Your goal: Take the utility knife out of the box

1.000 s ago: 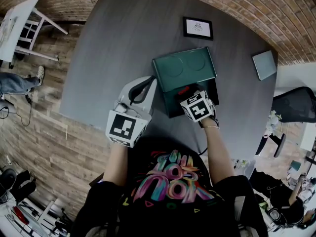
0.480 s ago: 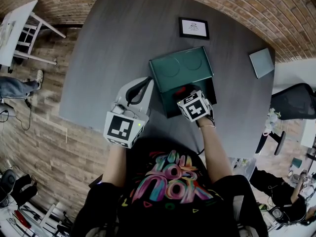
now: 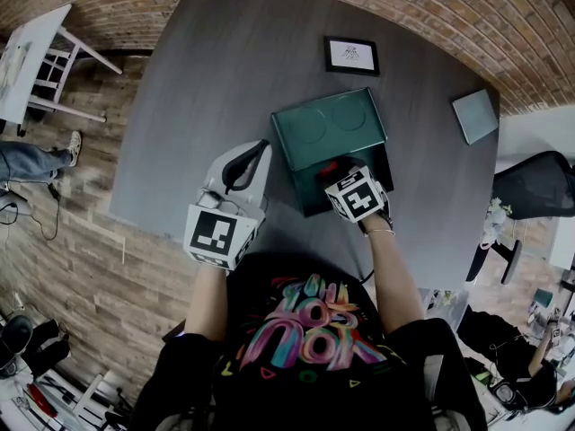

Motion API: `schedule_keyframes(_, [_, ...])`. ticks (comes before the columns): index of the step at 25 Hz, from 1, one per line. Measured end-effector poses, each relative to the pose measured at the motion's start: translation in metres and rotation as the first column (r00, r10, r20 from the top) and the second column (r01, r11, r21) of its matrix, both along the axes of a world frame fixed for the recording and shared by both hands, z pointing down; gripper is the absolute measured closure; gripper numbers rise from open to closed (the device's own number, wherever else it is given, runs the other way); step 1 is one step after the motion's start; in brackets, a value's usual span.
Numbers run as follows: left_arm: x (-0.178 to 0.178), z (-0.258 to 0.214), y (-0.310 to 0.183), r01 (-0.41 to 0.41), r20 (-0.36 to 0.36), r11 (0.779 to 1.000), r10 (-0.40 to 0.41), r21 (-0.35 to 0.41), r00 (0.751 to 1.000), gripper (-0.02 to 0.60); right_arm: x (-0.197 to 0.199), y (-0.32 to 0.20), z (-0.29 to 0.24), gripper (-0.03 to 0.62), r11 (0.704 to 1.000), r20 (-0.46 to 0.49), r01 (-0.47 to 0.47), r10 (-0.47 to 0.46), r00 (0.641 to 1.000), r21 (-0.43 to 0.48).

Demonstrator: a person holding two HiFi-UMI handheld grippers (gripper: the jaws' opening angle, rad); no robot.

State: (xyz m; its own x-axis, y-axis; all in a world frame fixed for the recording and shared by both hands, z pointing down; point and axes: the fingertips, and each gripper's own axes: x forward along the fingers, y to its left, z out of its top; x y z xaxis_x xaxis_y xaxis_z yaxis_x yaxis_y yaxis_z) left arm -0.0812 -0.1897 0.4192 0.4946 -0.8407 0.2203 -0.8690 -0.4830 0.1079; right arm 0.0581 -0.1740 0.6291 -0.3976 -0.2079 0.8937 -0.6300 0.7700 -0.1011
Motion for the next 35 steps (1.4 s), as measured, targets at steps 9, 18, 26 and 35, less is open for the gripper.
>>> schedule_keyframes(9, [-0.002, -0.010, -0.002, -0.007, 0.014, 1.000, 0.007, 0.021, 1.000, 0.581, 0.000, 0.006, -0.032, 0.336, 0.999, 0.079, -0.027, 0.024, 0.997, 0.044])
schedule_keyframes(18, [0.018, -0.024, 0.003, -0.059, 0.029, 0.997, 0.058, 0.048, 0.998, 0.581, 0.006, 0.008, -0.082, 0.336, 0.989, 0.207, -0.094, 0.069, 0.976, 0.115])
schedule_keyframes(26, [0.031, -0.037, 0.003, -0.096, 0.040, 0.993, 0.093, 0.073, 0.995, 0.581, 0.020, 0.002, -0.144, 0.336, 0.955, 0.363, -0.220, 0.137, 0.922, 0.197])
schedule_keyframes(35, [0.050, -0.044, 0.002, -0.154, 0.031, 0.985, 0.152, 0.080, 0.988, 0.581, 0.055, -0.012, -0.212, 0.335, 0.863, 0.506, -0.376, 0.171, 0.846, 0.337])
